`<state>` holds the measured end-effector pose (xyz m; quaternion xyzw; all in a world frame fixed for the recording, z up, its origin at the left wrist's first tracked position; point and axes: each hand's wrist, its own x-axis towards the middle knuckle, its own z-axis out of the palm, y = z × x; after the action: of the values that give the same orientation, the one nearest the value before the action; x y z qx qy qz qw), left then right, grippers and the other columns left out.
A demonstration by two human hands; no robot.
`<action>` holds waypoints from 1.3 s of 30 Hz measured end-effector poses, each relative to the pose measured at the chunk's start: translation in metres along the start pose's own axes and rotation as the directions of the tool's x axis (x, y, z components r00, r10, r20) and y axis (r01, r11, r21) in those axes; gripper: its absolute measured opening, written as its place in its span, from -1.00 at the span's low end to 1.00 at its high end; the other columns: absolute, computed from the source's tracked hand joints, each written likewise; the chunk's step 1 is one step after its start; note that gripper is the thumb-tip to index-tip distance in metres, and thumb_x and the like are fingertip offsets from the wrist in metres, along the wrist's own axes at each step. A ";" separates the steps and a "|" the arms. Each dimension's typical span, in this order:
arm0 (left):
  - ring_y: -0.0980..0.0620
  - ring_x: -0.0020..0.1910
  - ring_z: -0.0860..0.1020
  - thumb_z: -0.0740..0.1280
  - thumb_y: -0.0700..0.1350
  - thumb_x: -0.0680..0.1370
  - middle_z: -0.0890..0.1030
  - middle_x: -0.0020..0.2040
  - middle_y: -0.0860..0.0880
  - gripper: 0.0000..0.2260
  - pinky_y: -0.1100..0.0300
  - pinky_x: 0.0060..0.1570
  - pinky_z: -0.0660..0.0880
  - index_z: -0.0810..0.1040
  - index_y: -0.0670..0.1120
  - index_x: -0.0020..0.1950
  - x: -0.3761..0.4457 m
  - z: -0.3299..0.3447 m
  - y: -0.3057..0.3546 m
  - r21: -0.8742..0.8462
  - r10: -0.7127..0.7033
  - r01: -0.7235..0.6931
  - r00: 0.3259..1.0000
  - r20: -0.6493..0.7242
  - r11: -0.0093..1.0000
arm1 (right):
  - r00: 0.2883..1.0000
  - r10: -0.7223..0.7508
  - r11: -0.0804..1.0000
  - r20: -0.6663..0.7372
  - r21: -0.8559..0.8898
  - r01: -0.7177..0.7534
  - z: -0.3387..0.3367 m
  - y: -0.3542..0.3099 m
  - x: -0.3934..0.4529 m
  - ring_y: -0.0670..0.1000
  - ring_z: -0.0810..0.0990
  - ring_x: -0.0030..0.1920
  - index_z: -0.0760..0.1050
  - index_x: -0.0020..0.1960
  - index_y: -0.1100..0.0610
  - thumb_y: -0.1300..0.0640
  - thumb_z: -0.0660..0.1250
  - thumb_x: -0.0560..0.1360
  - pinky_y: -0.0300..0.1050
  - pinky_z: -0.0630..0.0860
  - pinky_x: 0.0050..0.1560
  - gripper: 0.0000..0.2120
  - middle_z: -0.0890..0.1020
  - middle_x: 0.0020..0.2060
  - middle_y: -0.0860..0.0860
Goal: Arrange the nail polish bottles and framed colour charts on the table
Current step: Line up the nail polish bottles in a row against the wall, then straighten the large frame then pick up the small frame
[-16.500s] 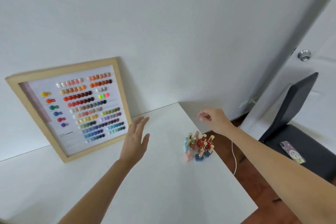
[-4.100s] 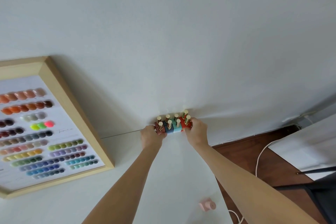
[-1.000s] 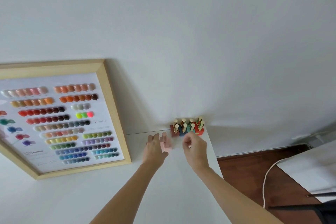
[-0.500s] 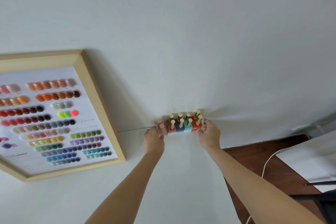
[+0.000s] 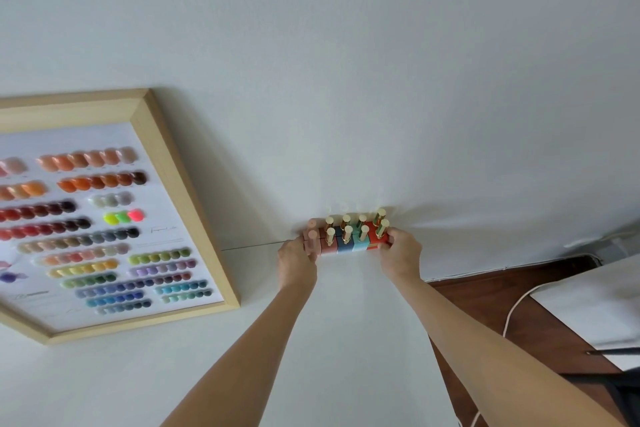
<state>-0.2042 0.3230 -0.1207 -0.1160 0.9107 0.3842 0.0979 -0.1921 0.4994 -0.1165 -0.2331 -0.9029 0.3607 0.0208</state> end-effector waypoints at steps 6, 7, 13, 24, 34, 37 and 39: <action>-0.14 0.19 0.48 0.32 -0.23 0.55 0.51 0.21 -0.19 -0.74 0.13 0.05 0.41 0.44 -0.26 0.21 -0.016 -0.013 0.011 0.036 -0.090 0.087 0.992 0.089 0.996 | 0.997 0.020 0.999 0.071 -0.047 -0.017 -0.016 -0.007 -0.013 0.09 0.43 -0.19 0.43 -0.15 0.20 0.42 0.23 0.45 -0.23 0.32 -0.12 -0.85 0.48 -0.27 0.08; -0.15 0.24 0.45 0.31 -0.24 0.56 0.46 0.27 -0.20 -0.69 0.11 0.11 0.41 0.39 -0.25 0.27 -0.022 -0.017 0.013 0.043 -0.092 0.088 0.991 0.097 0.995 | 0.997 0.025 0.998 0.077 -0.056 -0.021 -0.021 -0.008 -0.017 0.07 0.40 -0.17 0.39 -0.16 0.19 0.41 0.24 0.45 -0.21 0.31 -0.11 -0.85 0.44 -0.25 0.06; -0.12 0.42 0.32 0.26 -0.19 0.59 0.25 0.47 -0.14 -0.48 0.07 0.31 0.38 0.15 -0.18 0.51 -0.068 -0.042 0.024 0.042 -0.048 0.042 0.990 0.129 0.998 | 0.994 0.033 0.999 0.105 -0.040 -0.029 -0.054 -0.014 -0.049 0.17 0.51 0.17 0.48 0.17 0.28 0.35 0.27 0.50 -0.04 0.44 0.23 -0.75 0.58 0.08 0.15; -0.07 0.43 0.32 0.23 -0.09 0.61 0.26 0.49 -0.09 -0.50 0.09 0.37 0.32 0.18 -0.13 0.52 -0.163 -0.113 0.003 0.037 0.051 -0.050 0.999 -0.012 0.998 | 0.980 -0.157 0.986 0.124 -0.027 0.162 -0.086 -0.056 -0.124 0.22 0.56 -0.04 0.54 0.02 0.28 0.35 0.25 0.46 -0.13 0.41 -0.09 -0.83 0.63 -0.11 0.20; -0.05 0.45 0.29 0.24 -0.08 0.61 0.26 0.48 -0.07 -0.48 0.09 0.41 0.31 0.18 -0.14 0.52 -0.248 -0.215 -0.095 -0.043 -0.092 0.083 0.960 -0.265 0.996 | 0.904 -0.311 0.945 0.292 -0.001 0.326 -0.039 -0.128 -0.228 0.22 0.55 -0.03 0.47 -0.04 0.28 0.35 0.28 0.47 -0.05 0.42 -0.06 -0.92 0.52 -0.14 0.21; -0.06 0.44 0.31 0.24 -0.09 0.60 0.29 0.46 -0.09 -0.51 0.09 0.39 0.32 0.22 -0.15 0.50 -0.275 -0.253 -0.135 -0.053 -0.128 0.117 0.934 -0.332 0.992 | 0.894 -0.321 0.942 0.313 0.011 0.334 -0.018 -0.154 -0.267 0.21 0.51 -0.08 0.43 -0.28 0.24 0.36 0.28 0.44 -0.01 0.41 -0.06 -0.87 0.51 -0.28 0.18; -0.07 0.43 0.32 0.23 -0.10 0.61 0.29 0.45 -0.10 -0.53 0.10 0.39 0.31 0.23 -0.17 0.49 -0.290 -0.275 -0.159 -0.062 -0.149 0.136 0.920 -0.362 0.989 | 0.887 -0.341 0.935 0.312 0.016 0.354 -0.006 -0.168 -0.290 0.27 0.55 0.05 0.53 -0.09 0.31 0.34 0.29 0.46 0.00 0.45 0.01 -0.93 0.62 -0.05 0.28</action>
<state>0.0936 0.0561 0.0382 -0.2532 0.8951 0.3639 -0.0477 -0.0013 0.2710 0.0374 -0.0085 -0.9292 0.3642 -0.0617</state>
